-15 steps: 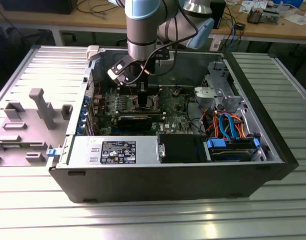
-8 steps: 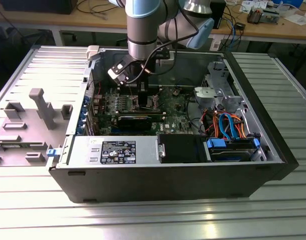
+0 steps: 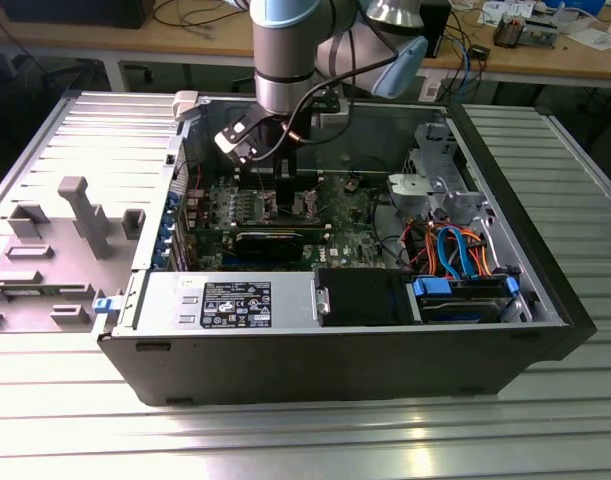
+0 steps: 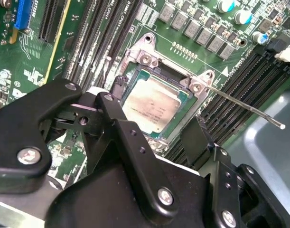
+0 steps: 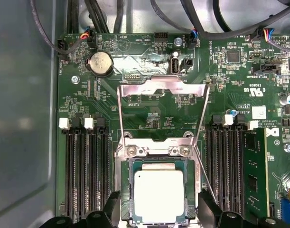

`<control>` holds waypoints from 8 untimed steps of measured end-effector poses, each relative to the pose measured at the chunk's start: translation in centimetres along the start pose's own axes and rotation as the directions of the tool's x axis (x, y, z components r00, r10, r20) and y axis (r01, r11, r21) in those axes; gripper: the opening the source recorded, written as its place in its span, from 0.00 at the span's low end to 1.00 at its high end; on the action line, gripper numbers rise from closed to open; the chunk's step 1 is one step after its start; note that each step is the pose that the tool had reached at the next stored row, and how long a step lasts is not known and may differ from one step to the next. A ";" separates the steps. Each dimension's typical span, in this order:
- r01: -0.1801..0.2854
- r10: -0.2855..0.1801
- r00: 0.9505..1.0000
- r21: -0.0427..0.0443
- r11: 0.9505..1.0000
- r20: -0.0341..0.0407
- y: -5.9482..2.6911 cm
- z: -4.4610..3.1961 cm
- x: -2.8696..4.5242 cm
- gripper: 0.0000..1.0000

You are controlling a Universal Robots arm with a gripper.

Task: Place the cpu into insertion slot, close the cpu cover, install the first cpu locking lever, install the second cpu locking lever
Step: 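Place the cpu into insertion slot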

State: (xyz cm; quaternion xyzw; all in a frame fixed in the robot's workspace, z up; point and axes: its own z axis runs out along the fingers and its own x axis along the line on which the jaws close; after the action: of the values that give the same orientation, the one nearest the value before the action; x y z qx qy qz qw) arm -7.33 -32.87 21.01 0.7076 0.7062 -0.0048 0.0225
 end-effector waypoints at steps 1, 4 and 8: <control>0.000 0.000 1.000 0.000 1.000 0.000 0.00 0.00 0.11 0.75; 0.000 0.000 1.000 0.000 1.000 0.002 0.00 -0.04 0.32 0.73; 0.000 0.000 1.000 0.000 1.000 0.014 0.01 -0.47 0.32 0.36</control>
State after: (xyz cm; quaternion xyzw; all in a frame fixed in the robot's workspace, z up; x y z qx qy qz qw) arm -7.33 -32.53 21.47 0.7074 0.7062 -0.0099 0.0276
